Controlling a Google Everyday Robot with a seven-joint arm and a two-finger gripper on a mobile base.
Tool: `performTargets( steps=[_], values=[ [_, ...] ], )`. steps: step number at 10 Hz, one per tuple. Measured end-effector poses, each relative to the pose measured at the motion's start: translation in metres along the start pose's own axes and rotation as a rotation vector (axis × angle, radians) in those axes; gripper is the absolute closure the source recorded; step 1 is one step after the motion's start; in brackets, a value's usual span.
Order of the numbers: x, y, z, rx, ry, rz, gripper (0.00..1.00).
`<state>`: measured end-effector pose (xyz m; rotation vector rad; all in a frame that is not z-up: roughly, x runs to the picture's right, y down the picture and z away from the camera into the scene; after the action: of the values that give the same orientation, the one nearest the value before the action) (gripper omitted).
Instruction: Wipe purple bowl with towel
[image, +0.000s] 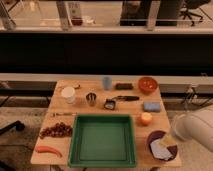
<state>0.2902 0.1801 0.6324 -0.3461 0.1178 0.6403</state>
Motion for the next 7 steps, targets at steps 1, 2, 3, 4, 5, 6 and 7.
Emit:
performTargets(
  steps=[1,2,3,4,5,6,7],
  values=[
    [0.0,-0.001,0.001,0.001,0.001,0.0,0.21],
    [0.001,0.0,0.004,-0.005,-0.001,0.002,0.27],
    [0.002,0.006,0.011,-0.017,-0.006,-0.001,0.36],
    [0.003,0.009,0.016,-0.02,-0.006,-0.006,0.39],
    [0.001,0.01,0.022,-0.02,-0.008,-0.008,0.39],
    [-0.004,0.008,0.023,-0.02,-0.011,-0.011,0.39],
    [-0.004,0.005,0.02,-0.018,-0.008,-0.012,0.41]
  ],
)
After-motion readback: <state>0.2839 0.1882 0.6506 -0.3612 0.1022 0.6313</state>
